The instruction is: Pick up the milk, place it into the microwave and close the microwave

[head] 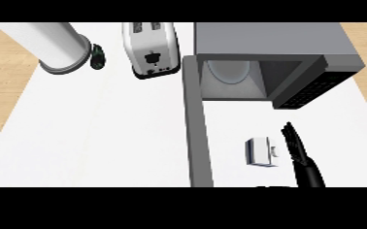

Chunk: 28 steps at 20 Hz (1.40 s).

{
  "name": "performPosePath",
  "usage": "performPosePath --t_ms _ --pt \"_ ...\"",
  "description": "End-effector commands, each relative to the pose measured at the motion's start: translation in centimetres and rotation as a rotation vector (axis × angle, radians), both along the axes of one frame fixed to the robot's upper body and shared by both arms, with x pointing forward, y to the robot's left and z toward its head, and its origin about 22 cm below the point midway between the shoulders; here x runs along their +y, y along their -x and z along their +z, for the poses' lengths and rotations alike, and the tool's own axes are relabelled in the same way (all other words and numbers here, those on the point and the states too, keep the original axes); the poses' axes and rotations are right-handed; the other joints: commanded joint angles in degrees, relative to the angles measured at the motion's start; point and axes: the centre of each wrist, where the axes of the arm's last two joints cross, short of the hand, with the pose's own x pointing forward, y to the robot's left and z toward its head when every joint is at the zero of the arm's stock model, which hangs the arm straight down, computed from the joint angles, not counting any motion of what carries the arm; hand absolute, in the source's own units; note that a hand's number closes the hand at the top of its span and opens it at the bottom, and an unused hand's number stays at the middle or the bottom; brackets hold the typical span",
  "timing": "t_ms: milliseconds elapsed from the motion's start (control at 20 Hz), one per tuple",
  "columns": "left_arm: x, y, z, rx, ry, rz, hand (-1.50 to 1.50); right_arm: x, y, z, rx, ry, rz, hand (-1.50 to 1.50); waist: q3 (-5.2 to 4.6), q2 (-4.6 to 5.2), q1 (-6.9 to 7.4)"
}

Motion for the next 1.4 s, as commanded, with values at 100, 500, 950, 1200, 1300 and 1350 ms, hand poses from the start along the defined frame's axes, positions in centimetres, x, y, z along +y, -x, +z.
performPosePath --t_ms 100,500,950,1200,1300,1350 --pt "-1.0 1.2 1.1 -0.042 0.0 0.003 -1.5 -0.1 -0.9 -2.7 -0.009 0.023 -0.02 -1.5 0.01 0.01 0.04" --pt "0.1 1.5 0.4 -0.022 -0.004 -0.009 -1.5 0.7 -3.7 -4.5 0.005 0.043 0.013 -1.5 0.0 0.01 0.13" --pt "0.4 0.8 1.6 -0.014 0.001 -0.03 -1.5 2.0 -5.2 -5.0 -0.136 0.117 0.107 1.5 0.02 0.01 0.15" --pt "-0.9 -0.1 -0.2 -0.013 -0.007 -0.017 -1.5 1.9 -6.7 -4.5 -0.173 0.027 0.054 1.5 0.02 0.11 0.12" --pt "-0.5 0.0 1.4 -0.021 -0.003 -0.013 -1.5 -0.2 -6.7 -4.1 -0.183 0.038 0.006 1.5 0.05 0.13 0.0" --pt "0.6 1.5 1.4 -0.023 -0.007 -0.019 -1.5 -0.6 -8.8 -3.2 -0.179 0.027 -0.036 1.5 0.09 0.18 0.86"
